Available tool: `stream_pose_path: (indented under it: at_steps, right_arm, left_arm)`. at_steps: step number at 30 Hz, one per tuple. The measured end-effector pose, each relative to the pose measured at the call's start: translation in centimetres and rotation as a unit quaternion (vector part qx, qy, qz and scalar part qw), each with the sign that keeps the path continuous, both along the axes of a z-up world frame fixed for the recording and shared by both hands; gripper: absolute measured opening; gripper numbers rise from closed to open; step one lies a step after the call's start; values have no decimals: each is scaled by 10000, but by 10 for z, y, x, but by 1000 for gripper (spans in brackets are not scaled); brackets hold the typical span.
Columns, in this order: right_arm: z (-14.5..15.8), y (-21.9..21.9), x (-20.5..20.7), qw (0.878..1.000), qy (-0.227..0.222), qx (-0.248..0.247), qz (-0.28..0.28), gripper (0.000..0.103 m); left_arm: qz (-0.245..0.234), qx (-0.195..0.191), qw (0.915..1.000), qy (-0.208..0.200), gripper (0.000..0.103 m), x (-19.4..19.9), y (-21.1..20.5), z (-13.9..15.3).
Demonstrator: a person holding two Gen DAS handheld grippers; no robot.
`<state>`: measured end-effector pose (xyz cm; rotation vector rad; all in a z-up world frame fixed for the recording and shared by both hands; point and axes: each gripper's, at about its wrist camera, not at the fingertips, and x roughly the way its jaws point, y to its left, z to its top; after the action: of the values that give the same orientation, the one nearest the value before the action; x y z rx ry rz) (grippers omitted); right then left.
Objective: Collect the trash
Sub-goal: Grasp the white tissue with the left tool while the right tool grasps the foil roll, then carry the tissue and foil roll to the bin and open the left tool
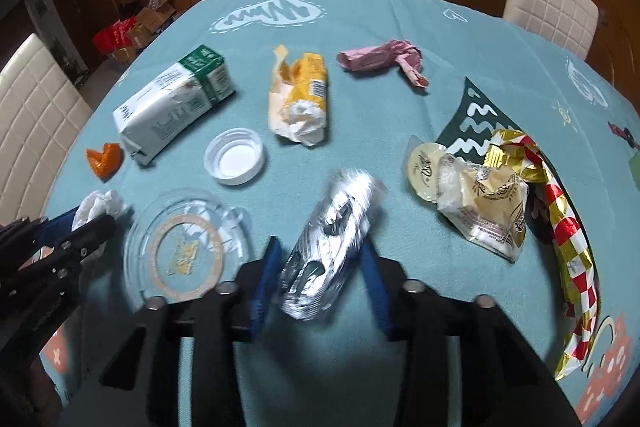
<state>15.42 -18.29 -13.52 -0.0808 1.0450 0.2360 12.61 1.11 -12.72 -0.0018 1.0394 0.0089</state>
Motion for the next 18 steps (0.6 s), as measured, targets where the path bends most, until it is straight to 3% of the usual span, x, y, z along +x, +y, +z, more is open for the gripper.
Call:
stream_pose_path:
  at_steps: [4,18]
  right_arm:
    - [9,13,-11,9997,-164,-91,163,24]
    - [38,69,-34,9955,-407,-85,854,23]
  left_arm:
    - [18,-17,10000,-59,29,-3,3,4]
    - [354,-74,9988,-321,29,-29,41,27]
